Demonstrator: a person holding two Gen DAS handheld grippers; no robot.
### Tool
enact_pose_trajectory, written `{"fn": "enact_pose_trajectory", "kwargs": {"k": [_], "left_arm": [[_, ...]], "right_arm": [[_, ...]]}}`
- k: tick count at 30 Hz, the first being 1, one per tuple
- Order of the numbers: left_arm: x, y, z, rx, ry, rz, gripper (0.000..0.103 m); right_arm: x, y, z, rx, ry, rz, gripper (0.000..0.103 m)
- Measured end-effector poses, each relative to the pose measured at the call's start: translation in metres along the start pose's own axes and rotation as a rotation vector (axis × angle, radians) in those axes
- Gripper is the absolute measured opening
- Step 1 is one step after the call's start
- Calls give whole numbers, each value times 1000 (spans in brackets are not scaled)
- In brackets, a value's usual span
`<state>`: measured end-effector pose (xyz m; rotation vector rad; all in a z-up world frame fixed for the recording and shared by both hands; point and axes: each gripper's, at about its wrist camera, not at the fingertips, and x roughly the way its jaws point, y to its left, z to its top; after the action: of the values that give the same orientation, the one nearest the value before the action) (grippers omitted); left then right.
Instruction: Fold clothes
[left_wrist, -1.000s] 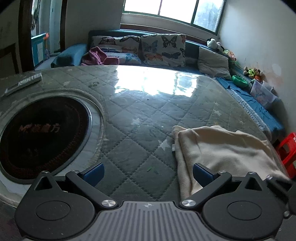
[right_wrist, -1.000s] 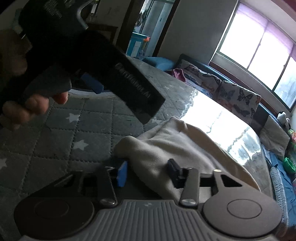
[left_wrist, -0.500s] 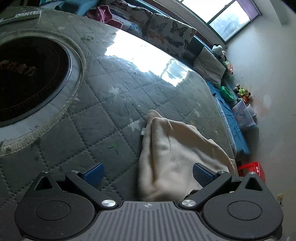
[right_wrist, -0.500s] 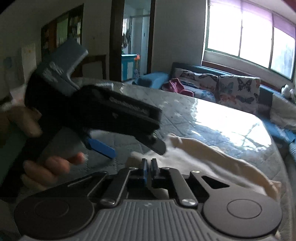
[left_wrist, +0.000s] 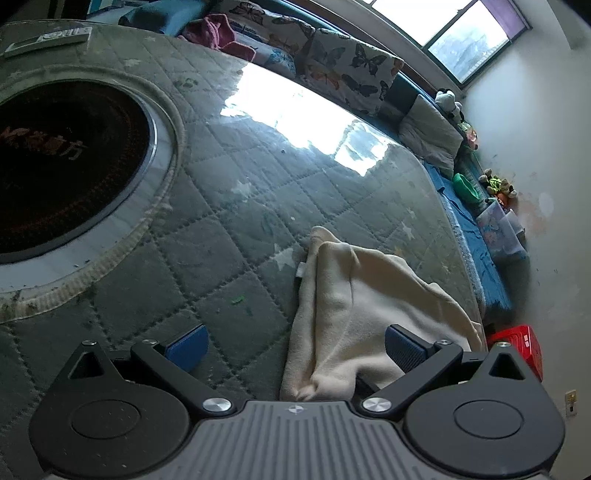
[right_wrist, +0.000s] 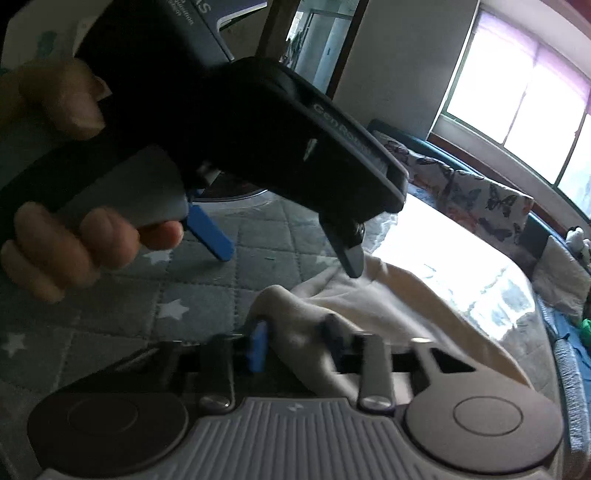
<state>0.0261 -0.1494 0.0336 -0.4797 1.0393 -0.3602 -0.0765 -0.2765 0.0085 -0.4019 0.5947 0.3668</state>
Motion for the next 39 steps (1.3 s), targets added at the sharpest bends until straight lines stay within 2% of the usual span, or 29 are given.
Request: {"fn": "enact_pose_trajectory", "kwargs": {"k": [2,6,9,11,14,16,17,19,20,25,28,31,34,36,39], "left_arm": [[2,-1,0,-10,8,-11,103],[5,-1,0,-32,24,-36,103],[10,3,0,-89,47,-92,101],[14,6,0,-127,63,-129,93],[19,10,0,-182,86,-182,74],[20,16,-1,-205,97,-194,49],[20,18,-1,-213,100,-196,44],[20,22,1,-199,94,-177,25],[20,23,1,-193,91,-167,22],[17,23,2,-107,71,-127,18],[14,18,2,-38,47,-92,18],[11,14,2,7,32,-68,18],[10,12,2,40,29,-46,18],[10,11,1,53,30,-40,18],[11,8,-1,75,27,-30,18]], "right_arm": [[-4,-6,3,38,-21,7,9],[-24,-26,8,164,-82,40,7],[-40,-38,9,226,-111,70,7],[-49,-41,8,240,-126,85,7],[-54,-40,10,231,-141,110,7],[-52,-35,10,218,-138,130,7],[-52,-32,9,212,-136,140,7],[-51,-28,8,203,-130,151,9],[-51,-26,7,199,-128,156,11],[-61,-45,-4,266,-126,92,21],[-57,-73,-21,331,-73,-20,44],[-51,-105,-40,411,-8,-136,45],[-42,-138,-63,537,41,-201,47],[-37,-153,-75,607,44,-212,51],[-32,-161,-82,665,24,-180,52]]}}
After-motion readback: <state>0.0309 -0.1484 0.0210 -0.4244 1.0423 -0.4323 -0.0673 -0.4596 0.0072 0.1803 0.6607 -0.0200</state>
